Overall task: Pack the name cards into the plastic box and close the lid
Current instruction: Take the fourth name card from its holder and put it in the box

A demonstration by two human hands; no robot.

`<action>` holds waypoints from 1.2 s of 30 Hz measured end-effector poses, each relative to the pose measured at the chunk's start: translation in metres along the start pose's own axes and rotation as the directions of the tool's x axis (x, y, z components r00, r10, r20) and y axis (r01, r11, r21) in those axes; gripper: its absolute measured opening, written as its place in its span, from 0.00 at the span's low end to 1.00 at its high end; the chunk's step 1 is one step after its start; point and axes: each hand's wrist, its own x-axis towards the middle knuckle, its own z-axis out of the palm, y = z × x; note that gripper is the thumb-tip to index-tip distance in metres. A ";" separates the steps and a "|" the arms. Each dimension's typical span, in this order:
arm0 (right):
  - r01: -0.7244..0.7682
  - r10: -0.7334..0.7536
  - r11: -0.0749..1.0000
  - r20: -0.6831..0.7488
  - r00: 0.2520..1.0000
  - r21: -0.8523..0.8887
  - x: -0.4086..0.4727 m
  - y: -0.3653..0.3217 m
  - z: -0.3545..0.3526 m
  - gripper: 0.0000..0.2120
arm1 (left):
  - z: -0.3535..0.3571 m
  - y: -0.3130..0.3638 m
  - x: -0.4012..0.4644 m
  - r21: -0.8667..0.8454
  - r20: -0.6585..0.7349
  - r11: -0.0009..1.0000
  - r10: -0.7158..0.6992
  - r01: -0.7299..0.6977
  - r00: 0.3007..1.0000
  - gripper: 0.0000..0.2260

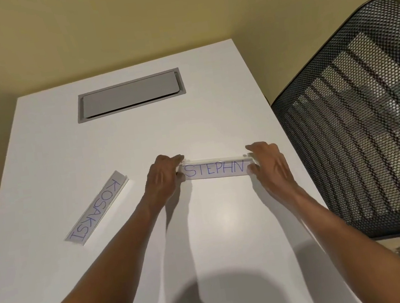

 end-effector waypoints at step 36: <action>-0.026 0.053 0.995 0.280 0.958 -0.100 0.017 -0.016 -0.017 0.19 | -0.007 0.004 0.011 0.208 0.064 0.973 0.083 -0.095 0.994 0.17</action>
